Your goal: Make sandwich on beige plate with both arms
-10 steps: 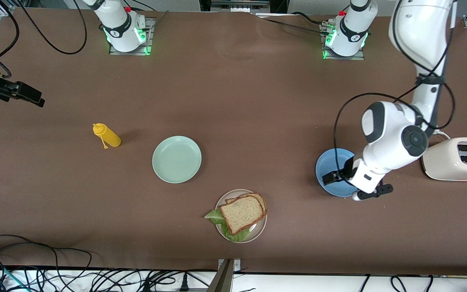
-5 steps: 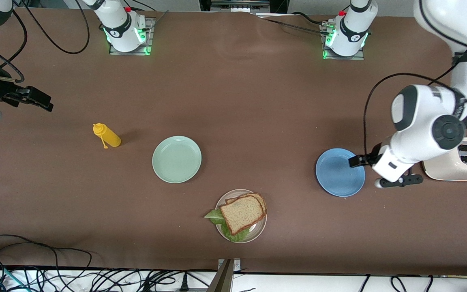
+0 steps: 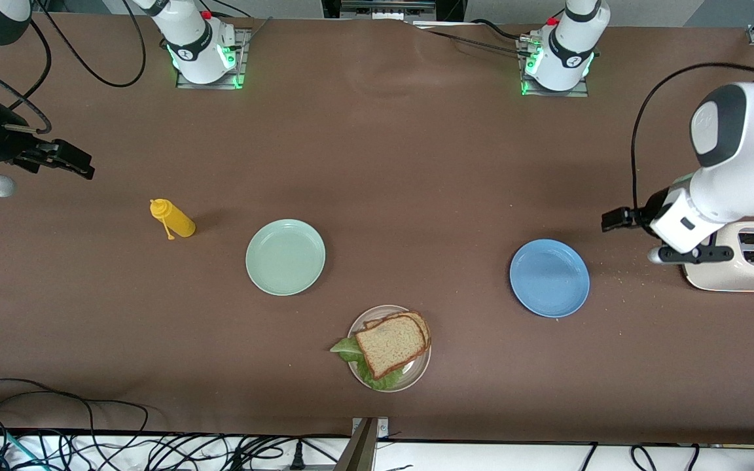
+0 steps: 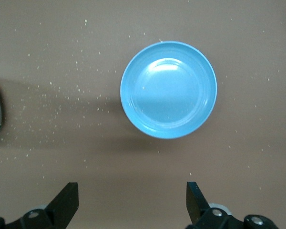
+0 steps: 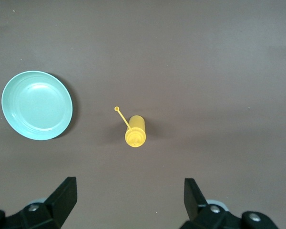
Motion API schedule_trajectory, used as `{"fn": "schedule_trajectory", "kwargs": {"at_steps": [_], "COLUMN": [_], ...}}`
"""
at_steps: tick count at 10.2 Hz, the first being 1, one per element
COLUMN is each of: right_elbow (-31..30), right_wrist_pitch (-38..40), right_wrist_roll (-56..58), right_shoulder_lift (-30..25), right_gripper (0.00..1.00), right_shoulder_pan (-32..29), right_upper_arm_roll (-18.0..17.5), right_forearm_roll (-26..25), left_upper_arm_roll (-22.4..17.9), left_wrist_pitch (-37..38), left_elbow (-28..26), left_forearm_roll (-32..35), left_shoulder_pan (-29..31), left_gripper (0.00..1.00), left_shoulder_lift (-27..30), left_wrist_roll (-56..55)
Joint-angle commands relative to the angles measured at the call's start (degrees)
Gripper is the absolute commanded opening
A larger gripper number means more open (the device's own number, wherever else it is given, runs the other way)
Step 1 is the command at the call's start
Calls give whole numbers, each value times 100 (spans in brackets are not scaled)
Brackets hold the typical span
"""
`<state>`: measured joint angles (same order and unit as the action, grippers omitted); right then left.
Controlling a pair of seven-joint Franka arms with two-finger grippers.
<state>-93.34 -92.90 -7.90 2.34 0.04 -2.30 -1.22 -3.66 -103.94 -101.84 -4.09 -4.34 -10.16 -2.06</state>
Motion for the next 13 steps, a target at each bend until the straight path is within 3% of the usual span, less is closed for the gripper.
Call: {"fn": "schedule_trajectory", "kwargs": {"at_steps": [1, 7, 11, 13], "right_elbow": [-106, -395, -396, -370], "right_wrist_pitch": [-61, -457, -317, -307], "right_wrist_roll": [-62, -71, -36, -54], "right_shoulder_lift": [-68, -120, -173, -164], "right_gripper": [100, 100, 100, 100], "right_shoulder_pan": [-13, -30, -30, -30], "right_upper_arm_roll": [-60, -43, -16, -16], "right_forearm_roll": [-89, 139, 122, 122], "left_upper_arm_roll": [58, 67, 751, 753], "left_wrist_pitch": [294, 488, 952, 1672], "left_elbow": [-197, 120, 523, 892], "left_forearm_roll": [320, 338, 698, 698], "left_shoulder_pan": [301, 355, 636, 627], "left_gripper": [100, 100, 100, 100], "left_shoulder_lift": [592, 1058, 1060, 999], "left_wrist_roll": [101, 31, 154, 154]}}
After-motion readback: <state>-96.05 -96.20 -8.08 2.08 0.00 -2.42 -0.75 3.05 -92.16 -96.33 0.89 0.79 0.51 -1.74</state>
